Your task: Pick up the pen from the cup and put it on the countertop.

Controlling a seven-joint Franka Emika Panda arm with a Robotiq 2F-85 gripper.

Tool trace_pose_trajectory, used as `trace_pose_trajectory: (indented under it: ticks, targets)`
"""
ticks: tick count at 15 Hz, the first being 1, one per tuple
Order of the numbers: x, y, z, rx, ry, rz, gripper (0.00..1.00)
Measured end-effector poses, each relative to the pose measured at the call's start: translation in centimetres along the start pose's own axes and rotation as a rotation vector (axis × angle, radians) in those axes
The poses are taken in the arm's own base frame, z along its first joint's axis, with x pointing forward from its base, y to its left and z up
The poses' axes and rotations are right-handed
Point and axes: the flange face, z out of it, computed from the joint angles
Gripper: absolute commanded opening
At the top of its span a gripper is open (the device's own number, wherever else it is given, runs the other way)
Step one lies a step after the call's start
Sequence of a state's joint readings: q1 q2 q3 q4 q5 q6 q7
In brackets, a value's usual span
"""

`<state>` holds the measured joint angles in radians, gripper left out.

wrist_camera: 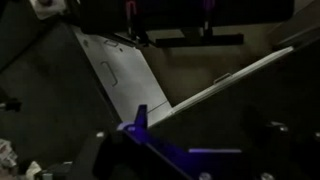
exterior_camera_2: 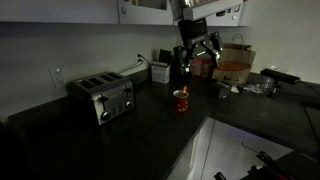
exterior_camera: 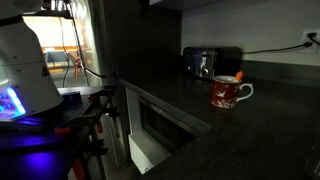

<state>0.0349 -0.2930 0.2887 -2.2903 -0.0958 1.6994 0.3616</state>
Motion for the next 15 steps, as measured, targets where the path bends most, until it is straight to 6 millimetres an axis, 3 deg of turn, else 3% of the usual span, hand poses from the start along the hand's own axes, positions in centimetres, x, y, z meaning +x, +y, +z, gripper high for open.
trace_pose_trajectory:
  ticks: [11,13,15]
  targets:
    - [0.0,0.0,0.0,0.001,0.001,0.000,1.00]
    - [0.7,0.2,-0.1,0.017,0.029,0.005,1.00]
    - [2.8,0.7,-0.1,0.068,0.108,0.030,1.00]
